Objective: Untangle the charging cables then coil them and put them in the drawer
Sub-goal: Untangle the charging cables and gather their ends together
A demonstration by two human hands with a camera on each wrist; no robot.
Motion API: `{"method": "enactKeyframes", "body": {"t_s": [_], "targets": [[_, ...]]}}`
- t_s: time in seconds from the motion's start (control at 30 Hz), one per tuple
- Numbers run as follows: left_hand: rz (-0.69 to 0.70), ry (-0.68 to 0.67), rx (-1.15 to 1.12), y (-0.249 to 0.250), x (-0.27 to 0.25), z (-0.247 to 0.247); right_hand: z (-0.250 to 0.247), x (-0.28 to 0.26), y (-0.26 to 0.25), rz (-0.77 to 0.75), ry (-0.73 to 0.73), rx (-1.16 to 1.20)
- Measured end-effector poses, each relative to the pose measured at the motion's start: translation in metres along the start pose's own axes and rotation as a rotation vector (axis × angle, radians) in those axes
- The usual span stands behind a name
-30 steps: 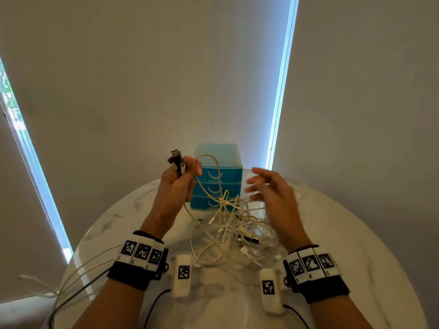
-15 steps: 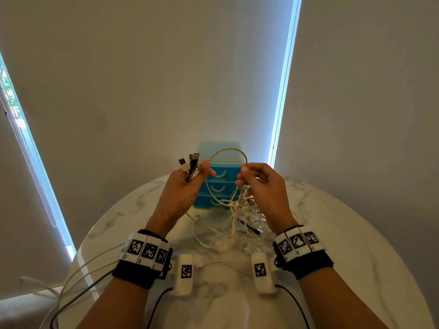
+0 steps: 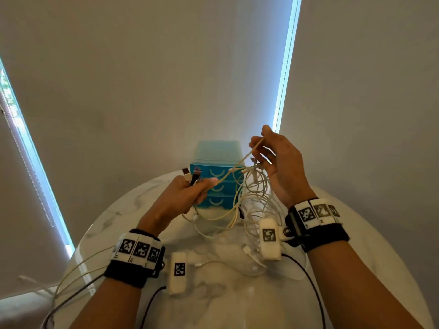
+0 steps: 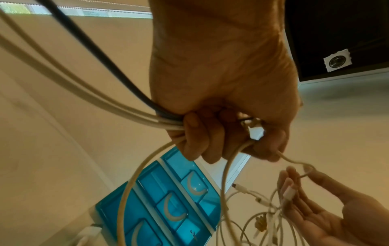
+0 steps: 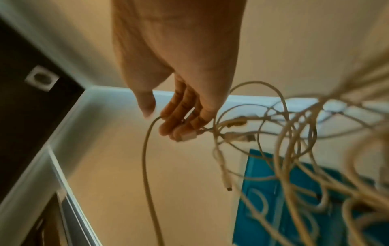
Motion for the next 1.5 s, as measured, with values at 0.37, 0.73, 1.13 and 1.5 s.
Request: {"method": "enactKeyframes", "body": {"t_s": [0.37,0.73,1.13,1.5], "targets": [[0.027,0.093,0.157,-0.013,0.010,0.002,-0.041,-0.039,0.069,0.280,-0.111,-0.154],[0.067,0.120,0.162,-0.006,0.010,0.007,-0.035,-0.045,0.070,0.256,-0.129,-0.056],[0.023,0.794,-0.280,-0.025,-0.006,-0.068,0.022,-0.076,0.058,0.251,-0.555,-0.228],[0.036,0.856,-0.348,-0.015,-0.017,-0.081,0.069,-0.074,0.090,0.227,-0.640,-1.190]]}}
Point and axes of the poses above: each hand's wrist, its own x-axis towards the middle knuckle, its own z-axis out of the palm, y = z × x, the point moved 8 cm from there along x, towards the middle knuckle, and after that the axes turned 1 degree about -y, right-handed, at the moved point
